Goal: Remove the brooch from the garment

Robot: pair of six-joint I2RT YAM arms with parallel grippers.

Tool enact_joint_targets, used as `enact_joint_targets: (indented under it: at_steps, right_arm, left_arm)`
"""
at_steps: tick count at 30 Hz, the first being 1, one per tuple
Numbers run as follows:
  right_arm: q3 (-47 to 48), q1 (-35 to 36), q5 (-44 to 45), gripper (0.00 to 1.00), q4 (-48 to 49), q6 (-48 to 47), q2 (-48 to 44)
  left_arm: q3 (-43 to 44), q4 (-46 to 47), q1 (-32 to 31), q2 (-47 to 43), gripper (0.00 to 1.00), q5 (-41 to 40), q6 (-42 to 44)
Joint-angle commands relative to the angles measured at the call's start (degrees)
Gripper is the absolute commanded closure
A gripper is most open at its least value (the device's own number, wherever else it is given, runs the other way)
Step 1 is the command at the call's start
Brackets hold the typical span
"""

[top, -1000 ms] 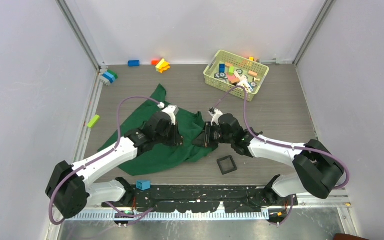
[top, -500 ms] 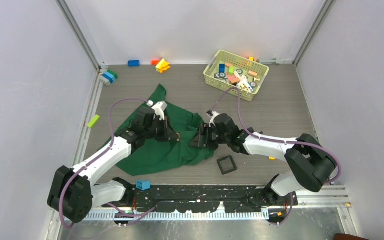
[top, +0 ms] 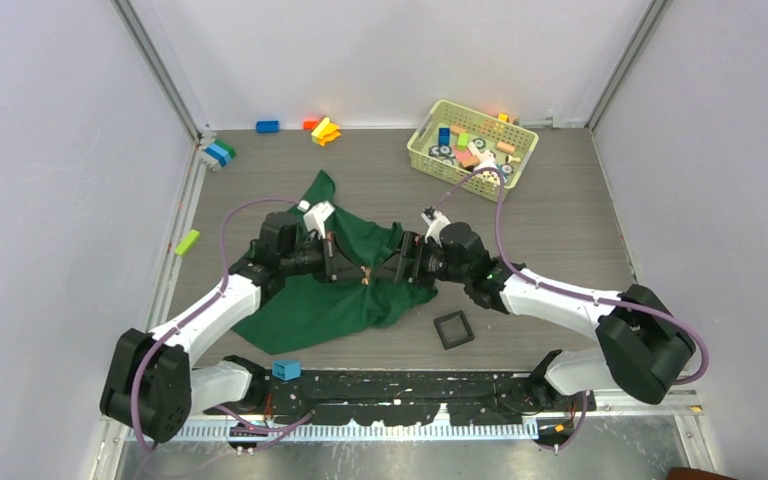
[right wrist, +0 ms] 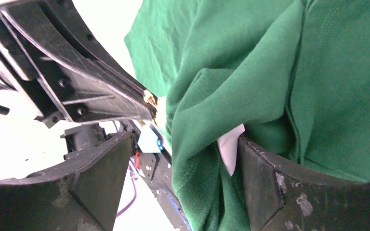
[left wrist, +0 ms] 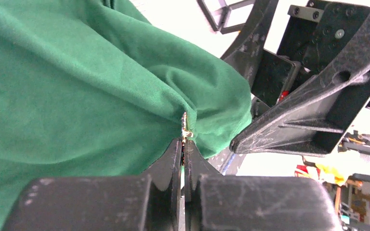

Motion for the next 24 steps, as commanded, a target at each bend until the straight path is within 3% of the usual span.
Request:
enact_joint_targets:
  at_steps: [1,5,13,21,24]
  right_arm:
    - [-1.51,-0.72,-0.01,0.16,12.92,5.48,-0.2]
    - [-7.41,-2.28,0.35,0.15,26.97,12.14,0.44]
    - [-9.26,-2.99,-4.23,0.41,40.42,18.3,6.42]
    - [-10.16,-3.24,-6.48,0.48,48.71,21.82,10.34]
    - [-10.89,-3.44,-6.75,0.57,51.71,22.82,11.42]
  left_arm:
    - [-0.84,9.89,0.16,0.7,1.0,9.16,-3.01]
    - [-2.28,14.01,0.16,0.51,1.0,10.38,-5.68]
    - [-2.75,17.54,0.24,0.46,1.0,12.08,-7.36]
    - [-2.72,16.94,0.33,0.58,1.0,11.5,-7.01]
    - [-3.02,17.43,0.57,0.39,1.0,11.49,-7.25]
